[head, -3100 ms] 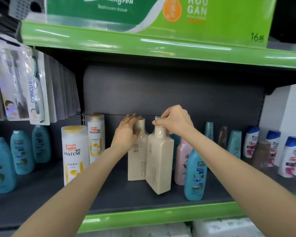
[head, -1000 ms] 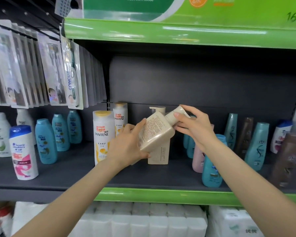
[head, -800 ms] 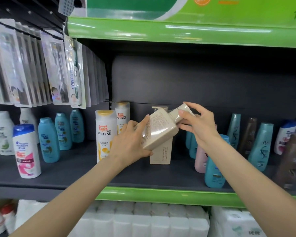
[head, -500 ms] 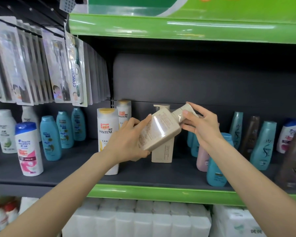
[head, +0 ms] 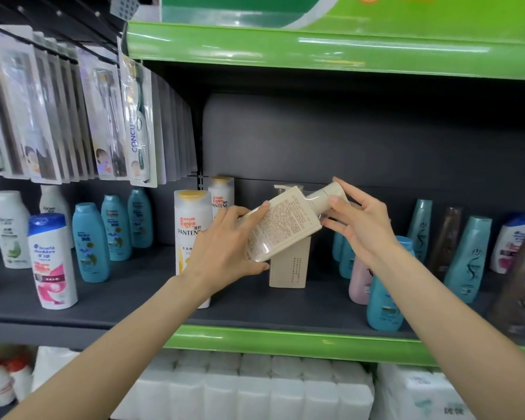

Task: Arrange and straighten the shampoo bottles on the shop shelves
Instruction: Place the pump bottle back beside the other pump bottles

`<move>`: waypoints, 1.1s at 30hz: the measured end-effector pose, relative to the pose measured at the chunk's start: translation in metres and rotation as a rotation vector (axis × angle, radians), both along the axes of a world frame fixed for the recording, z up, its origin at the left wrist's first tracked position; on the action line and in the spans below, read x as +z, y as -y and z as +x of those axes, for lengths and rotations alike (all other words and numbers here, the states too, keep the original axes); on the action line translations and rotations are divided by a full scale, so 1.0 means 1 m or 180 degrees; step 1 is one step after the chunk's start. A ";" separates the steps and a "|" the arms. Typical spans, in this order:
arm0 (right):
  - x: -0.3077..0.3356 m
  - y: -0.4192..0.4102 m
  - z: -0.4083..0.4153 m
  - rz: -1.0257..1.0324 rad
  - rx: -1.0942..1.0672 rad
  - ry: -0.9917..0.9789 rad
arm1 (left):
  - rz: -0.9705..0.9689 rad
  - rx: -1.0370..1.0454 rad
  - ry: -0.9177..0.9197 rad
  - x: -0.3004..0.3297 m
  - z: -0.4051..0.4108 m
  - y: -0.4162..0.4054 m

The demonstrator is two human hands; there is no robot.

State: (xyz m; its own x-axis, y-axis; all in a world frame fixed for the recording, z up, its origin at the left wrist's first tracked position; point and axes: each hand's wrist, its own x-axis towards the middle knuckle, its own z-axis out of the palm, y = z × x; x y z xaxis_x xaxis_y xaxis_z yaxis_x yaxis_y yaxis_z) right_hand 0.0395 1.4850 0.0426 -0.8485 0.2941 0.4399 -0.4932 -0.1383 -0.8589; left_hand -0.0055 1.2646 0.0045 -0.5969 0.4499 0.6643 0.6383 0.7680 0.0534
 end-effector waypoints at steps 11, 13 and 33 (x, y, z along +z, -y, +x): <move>0.009 -0.009 0.007 0.0520 0.0661 -0.0117 | 0.1343 -0.1677 0.2309 -0.002 -0.010 -0.002; 0.011 -0.008 0.007 0.0542 0.0645 -0.0125 | 0.1413 -0.1834 0.2463 -0.004 -0.010 -0.003; 0.034 -0.007 0.008 0.1673 -0.0774 0.0020 | 0.1370 -0.1551 0.1517 0.019 0.002 -0.062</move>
